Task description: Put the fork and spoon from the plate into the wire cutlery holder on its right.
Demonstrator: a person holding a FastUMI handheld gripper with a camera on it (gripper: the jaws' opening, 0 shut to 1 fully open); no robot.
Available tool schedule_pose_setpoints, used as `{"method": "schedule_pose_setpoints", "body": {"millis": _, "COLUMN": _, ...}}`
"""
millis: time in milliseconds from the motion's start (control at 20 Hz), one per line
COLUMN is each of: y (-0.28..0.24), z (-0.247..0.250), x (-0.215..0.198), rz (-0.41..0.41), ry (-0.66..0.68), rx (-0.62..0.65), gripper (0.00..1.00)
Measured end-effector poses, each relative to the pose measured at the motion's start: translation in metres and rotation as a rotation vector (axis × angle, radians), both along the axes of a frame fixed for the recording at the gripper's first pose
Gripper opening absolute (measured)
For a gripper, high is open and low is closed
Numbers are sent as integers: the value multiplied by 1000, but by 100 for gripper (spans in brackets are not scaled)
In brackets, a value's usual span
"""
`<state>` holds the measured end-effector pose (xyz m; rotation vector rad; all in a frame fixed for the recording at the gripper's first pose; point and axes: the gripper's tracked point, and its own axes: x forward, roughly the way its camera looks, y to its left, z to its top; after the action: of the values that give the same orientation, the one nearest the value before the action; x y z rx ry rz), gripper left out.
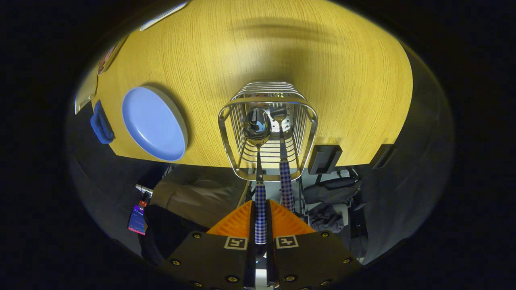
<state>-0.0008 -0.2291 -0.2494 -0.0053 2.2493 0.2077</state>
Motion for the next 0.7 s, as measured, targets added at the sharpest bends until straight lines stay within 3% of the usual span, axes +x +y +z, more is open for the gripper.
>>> {"method": "schedule_pose_setpoints", "body": {"millis": 100, "y": 0, "z": 3, "x": 0, "rz": 3, "ry": -8, "rx": 3, "gripper": 19}}
{"method": "schedule_pose_setpoints", "body": {"millis": 700, "y": -3, "z": 14, "x": 13, "rz": -15, "ry": -110, "rx": 15, "gripper": 19}}
